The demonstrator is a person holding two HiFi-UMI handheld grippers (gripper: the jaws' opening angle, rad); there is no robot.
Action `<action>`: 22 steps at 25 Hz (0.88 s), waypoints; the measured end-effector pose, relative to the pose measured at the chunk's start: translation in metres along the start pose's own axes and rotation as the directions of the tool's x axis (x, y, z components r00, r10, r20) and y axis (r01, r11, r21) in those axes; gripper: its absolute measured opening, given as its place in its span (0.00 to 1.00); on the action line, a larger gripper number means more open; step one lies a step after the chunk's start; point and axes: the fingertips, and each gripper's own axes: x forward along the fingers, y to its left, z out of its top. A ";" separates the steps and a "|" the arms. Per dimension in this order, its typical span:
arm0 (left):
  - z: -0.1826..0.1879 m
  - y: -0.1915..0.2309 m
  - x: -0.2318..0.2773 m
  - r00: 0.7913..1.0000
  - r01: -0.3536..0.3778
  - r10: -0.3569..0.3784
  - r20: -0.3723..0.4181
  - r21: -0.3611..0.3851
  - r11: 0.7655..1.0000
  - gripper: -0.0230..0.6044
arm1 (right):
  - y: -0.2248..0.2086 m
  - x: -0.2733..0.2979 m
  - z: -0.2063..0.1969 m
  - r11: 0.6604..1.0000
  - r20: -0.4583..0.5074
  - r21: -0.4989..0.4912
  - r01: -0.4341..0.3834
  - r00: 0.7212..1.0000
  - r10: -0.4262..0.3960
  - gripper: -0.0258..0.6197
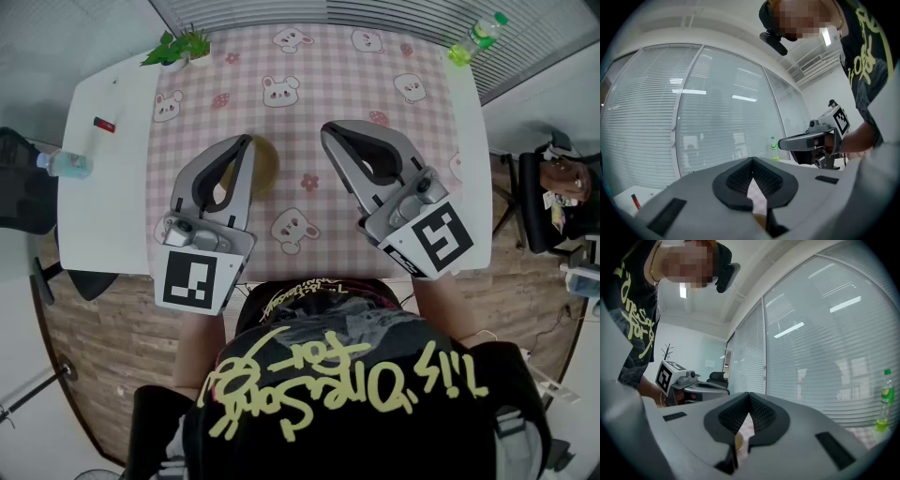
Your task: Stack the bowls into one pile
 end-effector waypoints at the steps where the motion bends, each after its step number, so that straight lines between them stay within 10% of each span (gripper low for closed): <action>1: 0.000 0.000 0.000 1.000 0.001 -0.001 0.001 0.000 1.000 0.03 | 0.000 0.000 0.000 1.000 0.000 -0.009 -0.001 1.000 0.001 0.04; 22: -0.009 0.012 -0.005 1.000 -0.019 0.019 -0.014 -0.012 1.000 0.03 | 0.002 0.007 -0.011 1.000 -0.053 -0.012 0.028 0.998 -0.029 0.04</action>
